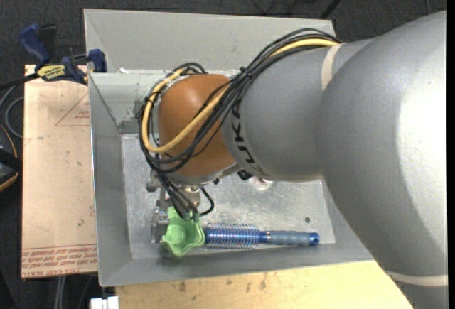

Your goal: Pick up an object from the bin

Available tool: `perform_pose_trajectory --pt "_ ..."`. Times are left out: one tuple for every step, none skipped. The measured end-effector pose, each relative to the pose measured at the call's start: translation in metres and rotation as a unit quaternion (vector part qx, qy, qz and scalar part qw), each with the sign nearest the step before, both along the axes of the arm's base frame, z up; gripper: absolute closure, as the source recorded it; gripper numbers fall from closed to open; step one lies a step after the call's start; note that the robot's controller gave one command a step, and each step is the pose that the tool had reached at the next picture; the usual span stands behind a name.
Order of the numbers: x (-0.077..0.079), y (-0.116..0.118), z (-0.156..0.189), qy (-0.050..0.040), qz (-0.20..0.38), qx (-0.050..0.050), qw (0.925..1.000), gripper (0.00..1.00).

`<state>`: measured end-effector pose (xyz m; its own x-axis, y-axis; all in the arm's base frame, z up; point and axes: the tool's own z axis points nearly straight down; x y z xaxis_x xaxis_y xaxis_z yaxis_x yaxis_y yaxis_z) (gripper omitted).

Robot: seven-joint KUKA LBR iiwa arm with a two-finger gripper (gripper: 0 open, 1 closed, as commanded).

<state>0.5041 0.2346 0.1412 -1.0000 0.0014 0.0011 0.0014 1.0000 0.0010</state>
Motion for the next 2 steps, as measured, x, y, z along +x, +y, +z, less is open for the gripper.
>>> perform_pose_trajectory --pt "0.019 -0.066 -0.064 -0.0027 0.150 0.002 0.9887 0.00" --pt "0.020 -0.122 -0.056 -0.0009 0.234 -0.001 0.9723 0.00"
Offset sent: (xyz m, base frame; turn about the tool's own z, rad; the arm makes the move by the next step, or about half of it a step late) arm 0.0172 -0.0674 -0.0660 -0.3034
